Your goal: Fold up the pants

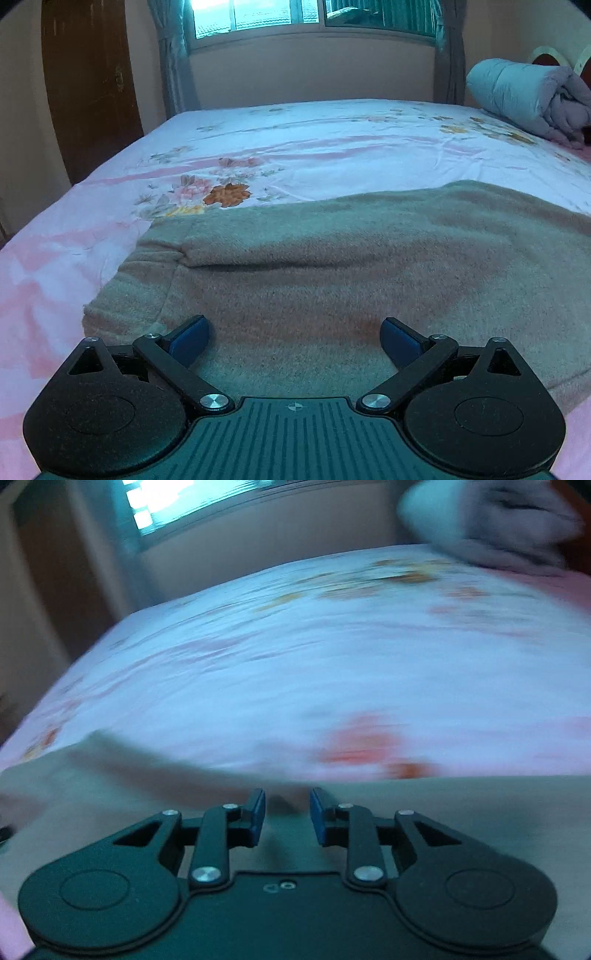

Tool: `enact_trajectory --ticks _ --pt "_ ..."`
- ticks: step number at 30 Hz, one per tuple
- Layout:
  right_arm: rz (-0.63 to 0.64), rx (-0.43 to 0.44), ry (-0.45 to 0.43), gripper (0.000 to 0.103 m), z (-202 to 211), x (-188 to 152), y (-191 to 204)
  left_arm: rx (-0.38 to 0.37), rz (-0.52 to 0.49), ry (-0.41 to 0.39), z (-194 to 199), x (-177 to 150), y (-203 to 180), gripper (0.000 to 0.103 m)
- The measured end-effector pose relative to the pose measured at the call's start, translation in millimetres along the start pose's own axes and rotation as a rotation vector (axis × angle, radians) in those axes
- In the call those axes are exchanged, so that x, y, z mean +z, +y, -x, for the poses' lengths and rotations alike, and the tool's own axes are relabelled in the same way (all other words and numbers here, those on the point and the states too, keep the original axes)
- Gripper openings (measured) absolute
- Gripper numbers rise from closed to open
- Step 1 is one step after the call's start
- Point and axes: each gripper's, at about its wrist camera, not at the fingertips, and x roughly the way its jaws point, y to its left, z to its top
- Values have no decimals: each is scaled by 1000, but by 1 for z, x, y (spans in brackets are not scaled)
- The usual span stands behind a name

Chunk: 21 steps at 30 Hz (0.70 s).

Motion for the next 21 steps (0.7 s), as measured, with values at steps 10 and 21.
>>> enact_trajectory --ticks 10,21 --pt "-445 -139 -289 30 157 -36 -171 6 24 -33 30 19 -24 99" --pt "-874 10 -310 25 177 -122 -228 -23 29 32 16 -2 -71 103"
